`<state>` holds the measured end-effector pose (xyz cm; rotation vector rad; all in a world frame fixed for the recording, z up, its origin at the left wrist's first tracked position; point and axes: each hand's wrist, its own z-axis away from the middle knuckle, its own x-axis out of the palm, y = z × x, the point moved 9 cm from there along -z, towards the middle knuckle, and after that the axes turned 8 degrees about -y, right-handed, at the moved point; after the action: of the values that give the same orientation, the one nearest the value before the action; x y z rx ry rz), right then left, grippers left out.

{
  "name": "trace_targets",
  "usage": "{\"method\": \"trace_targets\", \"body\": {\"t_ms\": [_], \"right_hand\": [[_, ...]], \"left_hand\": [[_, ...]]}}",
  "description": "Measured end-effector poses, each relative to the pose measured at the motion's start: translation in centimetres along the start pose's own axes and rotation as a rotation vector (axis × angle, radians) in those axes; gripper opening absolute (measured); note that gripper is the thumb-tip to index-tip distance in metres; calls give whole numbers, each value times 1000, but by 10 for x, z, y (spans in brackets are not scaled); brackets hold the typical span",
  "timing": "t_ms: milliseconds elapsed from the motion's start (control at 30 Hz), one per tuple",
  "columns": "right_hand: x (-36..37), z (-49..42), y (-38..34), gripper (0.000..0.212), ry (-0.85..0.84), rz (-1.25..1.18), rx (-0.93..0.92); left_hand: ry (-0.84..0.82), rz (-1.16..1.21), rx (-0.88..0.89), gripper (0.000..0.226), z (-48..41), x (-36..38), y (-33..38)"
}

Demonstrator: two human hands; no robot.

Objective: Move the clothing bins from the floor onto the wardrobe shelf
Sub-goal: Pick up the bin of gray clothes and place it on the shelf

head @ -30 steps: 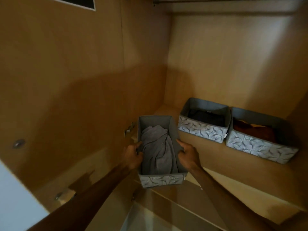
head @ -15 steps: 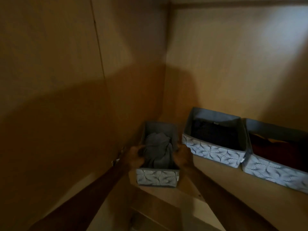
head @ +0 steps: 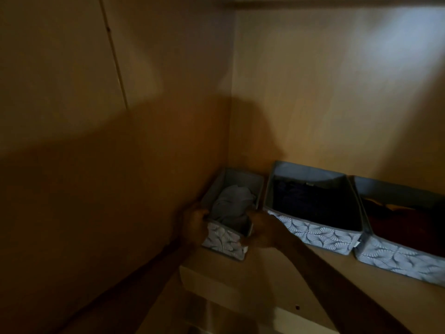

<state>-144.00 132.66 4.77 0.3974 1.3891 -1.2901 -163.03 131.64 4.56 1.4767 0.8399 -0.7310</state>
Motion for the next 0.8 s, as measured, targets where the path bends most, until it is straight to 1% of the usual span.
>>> {"method": "trace_targets", "body": {"t_ms": [33, 100, 167, 233, 333, 400, 467, 567, 700, 800], "right_hand": [[-5, 1, 0, 74, 47, 138, 1], [-12, 1, -3, 58, 149, 317, 9], [-15, 0, -3, 44, 219, 401, 35], [-18, -3, 0, 38, 282, 482, 74], [-16, -13, 6, 37, 323, 604, 123], [-18, -22, 11, 38, 363, 618, 155], [-21, -28, 14, 30, 399, 652, 185], [-18, -37, 23, 29, 363, 670, 219], [-24, -45, 30, 31, 387, 685, 209], [-34, -51, 33, 41, 401, 627, 183]], "left_hand": [[16, -26, -7, 29, -4, 2, -2], [20, -107, -10, 28, -15, 8, -4], [-22, -116, -5, 31, -21, 16, -1], [-75, -99, 10, 36, -26, 22, 5], [-153, -277, 66, 48, -36, 40, 9], [-237, -355, 61, 63, -40, 51, 9], [-302, -379, 58, 81, -45, 60, 8], [-317, -395, 102, 97, -49, 62, 12], [-360, -368, 145, 109, -61, 63, 10], [-413, -384, 183, 113, -73, 64, 4]]}}
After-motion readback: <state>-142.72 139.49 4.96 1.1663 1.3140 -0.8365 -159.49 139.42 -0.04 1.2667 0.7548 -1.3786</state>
